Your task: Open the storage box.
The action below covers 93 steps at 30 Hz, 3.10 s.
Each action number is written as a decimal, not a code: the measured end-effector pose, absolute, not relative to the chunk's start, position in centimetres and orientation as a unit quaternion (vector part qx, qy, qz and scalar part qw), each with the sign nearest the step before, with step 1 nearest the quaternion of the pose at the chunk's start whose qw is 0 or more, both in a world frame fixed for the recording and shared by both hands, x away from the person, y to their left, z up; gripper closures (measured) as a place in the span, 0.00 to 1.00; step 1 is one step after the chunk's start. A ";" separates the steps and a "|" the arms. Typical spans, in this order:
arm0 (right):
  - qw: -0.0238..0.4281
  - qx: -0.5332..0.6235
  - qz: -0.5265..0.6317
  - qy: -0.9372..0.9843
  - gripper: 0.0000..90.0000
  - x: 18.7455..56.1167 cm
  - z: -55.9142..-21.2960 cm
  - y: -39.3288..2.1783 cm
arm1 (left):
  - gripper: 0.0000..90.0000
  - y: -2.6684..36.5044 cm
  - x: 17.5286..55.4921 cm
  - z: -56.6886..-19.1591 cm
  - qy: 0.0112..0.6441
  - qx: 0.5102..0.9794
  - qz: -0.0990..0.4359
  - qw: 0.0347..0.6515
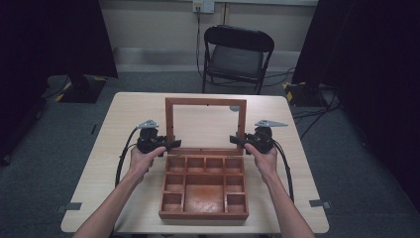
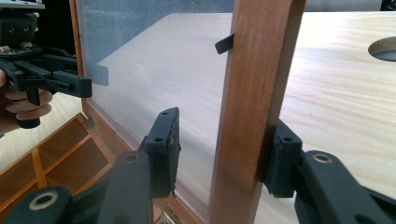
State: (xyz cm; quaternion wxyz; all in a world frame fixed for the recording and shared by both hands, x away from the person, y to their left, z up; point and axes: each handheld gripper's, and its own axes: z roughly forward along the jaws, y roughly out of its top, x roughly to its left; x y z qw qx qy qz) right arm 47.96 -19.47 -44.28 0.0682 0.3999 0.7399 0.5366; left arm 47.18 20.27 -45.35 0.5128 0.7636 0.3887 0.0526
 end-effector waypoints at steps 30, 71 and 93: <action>0.071 0.423 0.511 0.745 0.42 49.4 -46.0 -18.2 | 0.54 20.9 47.9 -46.4 0.416 0.757 0.045 0.501; 0.071 0.459 0.474 0.748 0.27 49.9 -47.6 -18.2 | 0.45 21.2 48.7 -48.2 0.452 0.740 0.011 0.498; 0.058 0.482 0.452 0.748 0.27 50.2 -48.2 -18.8 | 0.40 21.5 48.8 -48.9 0.476 0.734 0.007 0.484</action>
